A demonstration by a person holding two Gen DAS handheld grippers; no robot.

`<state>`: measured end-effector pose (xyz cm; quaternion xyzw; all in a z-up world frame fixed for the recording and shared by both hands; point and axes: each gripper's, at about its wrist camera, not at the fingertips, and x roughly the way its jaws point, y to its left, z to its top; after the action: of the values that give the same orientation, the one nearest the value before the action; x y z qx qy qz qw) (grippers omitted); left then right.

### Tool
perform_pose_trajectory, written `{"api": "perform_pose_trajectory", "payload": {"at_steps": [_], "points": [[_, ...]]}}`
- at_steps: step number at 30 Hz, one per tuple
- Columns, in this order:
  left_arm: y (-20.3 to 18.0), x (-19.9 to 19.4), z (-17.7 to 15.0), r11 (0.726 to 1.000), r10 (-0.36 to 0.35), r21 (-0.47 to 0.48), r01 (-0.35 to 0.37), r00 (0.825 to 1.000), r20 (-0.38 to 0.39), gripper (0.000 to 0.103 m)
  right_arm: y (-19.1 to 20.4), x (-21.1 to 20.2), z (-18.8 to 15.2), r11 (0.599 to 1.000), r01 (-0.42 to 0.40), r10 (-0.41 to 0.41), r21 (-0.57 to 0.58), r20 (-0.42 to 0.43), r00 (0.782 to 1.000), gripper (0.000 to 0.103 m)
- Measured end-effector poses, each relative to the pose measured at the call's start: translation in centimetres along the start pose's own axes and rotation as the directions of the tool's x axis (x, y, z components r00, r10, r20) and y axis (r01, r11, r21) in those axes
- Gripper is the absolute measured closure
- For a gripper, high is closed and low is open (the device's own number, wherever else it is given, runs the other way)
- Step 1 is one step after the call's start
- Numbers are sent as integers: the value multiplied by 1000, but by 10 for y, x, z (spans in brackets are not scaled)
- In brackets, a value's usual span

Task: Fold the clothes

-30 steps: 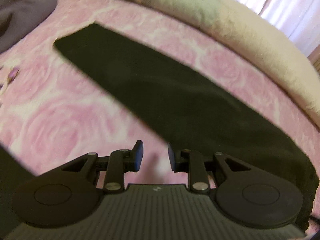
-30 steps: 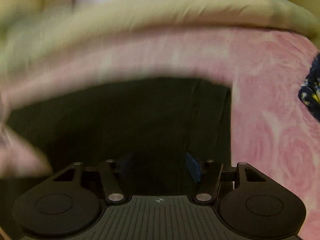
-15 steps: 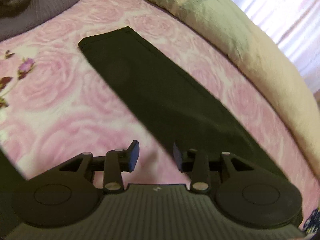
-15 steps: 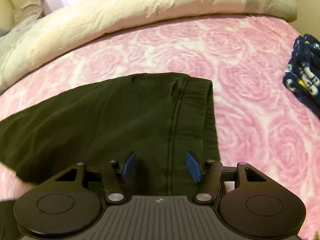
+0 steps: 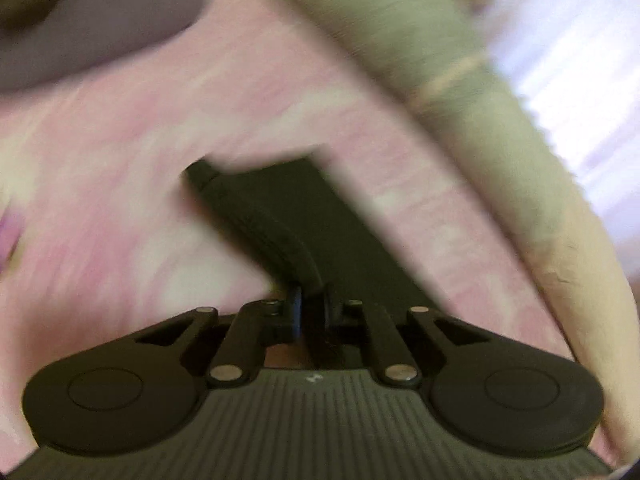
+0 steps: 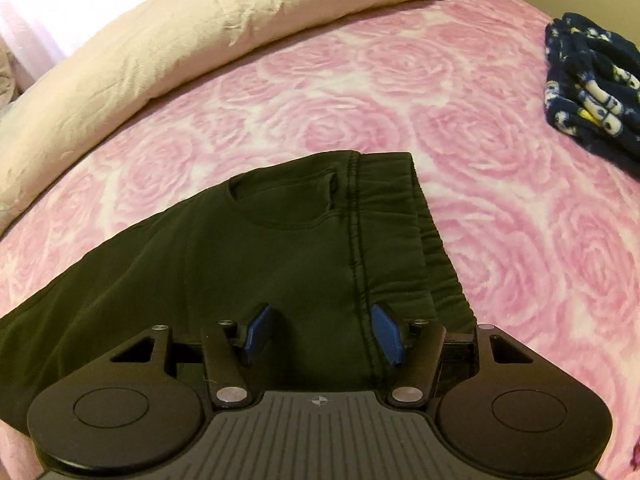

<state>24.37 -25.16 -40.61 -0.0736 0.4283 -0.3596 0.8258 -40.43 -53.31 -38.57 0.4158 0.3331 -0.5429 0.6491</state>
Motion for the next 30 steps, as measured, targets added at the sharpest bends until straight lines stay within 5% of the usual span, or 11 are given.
{"api": "perform_pose_trajectory", "payload": {"at_steps": [2,6,8,13,17,20,23,26,28,30], "points": [[-13,1,12,992,-56,116,47,996,72,93,4,2,1,1000,14,-14,-8,-3,1000,44],[-6,47,5,964,63,263,-33,992,-108,90,13,5,-1,999,46,-46,-19,-4,999,44],[-5,44,8,967,51,254,-22,993,-110,89,18,6,-3,998,62,-62,-24,-3,998,44],[23,10,27,999,-26,-22,23,993,-116,79,31,-2,-7,998,39,-40,-39,-3,999,44],[55,11,56,942,-36,-336,15,998,-57,71,37,-1,-11,999,35,-35,-24,-8,999,44],[67,31,62,916,-40,-401,-14,991,-125,69,41,2,-13,999,38,-39,-25,-10,999,44],[66,41,65,935,-74,-353,28,990,-118,97,44,5,-14,998,49,-49,-45,-13,999,44],[50,27,80,941,-213,-273,202,977,-13,98,46,6,-13,997,50,-51,-59,-20,998,44],[36,7,91,923,-343,-156,353,935,87,98,46,7,-12,997,53,-54,-63,-23,998,44],[37,11,86,952,-288,-93,293,956,55,98,48,9,-12,996,57,-59,-62,-21,998,44]]}}
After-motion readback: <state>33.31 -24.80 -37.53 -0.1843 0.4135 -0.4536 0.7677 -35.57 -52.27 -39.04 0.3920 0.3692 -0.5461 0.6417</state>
